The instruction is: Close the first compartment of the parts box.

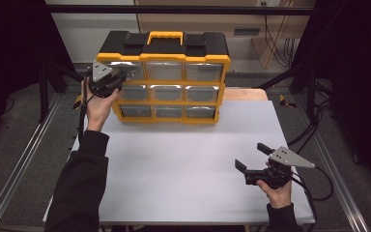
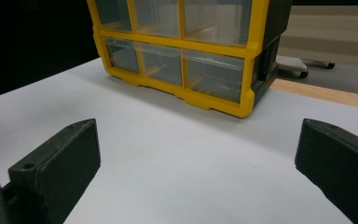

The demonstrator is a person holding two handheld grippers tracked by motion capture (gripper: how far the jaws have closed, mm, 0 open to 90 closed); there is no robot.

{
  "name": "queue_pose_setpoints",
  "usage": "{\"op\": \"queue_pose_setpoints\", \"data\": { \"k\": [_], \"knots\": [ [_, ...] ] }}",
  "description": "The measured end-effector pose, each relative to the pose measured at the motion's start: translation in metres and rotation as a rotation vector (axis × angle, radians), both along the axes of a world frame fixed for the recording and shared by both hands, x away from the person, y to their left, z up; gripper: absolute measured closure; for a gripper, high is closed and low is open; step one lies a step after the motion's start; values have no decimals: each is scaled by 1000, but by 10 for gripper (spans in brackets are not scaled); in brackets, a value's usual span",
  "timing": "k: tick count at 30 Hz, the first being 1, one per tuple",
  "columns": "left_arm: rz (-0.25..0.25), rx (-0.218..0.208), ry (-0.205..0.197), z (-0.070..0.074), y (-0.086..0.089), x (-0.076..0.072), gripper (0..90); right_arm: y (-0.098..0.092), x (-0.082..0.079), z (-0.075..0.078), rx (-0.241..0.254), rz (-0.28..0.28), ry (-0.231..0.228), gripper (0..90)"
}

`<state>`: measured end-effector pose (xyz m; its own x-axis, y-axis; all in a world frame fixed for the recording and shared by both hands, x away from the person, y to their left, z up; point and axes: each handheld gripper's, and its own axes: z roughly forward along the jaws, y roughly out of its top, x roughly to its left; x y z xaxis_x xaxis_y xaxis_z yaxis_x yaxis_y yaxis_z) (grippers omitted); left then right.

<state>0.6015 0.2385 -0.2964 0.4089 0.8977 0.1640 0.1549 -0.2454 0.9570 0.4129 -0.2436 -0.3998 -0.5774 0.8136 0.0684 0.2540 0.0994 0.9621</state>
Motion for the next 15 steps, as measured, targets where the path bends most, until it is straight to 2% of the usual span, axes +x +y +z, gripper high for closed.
{"op": "queue_pose_setpoints", "data": {
  "k": [6,13,15],
  "knots": [
    [-24,-15,8,2,2,-9,670,0,0,1,3,0,-5,5],
    [-56,-41,11,-1,2,-21,363,0,-1,1,1,5,-12,5],
    [-75,-48,12,-3,1,-25,300,0,-1,2,4,0,-7,5]
  ]
}}
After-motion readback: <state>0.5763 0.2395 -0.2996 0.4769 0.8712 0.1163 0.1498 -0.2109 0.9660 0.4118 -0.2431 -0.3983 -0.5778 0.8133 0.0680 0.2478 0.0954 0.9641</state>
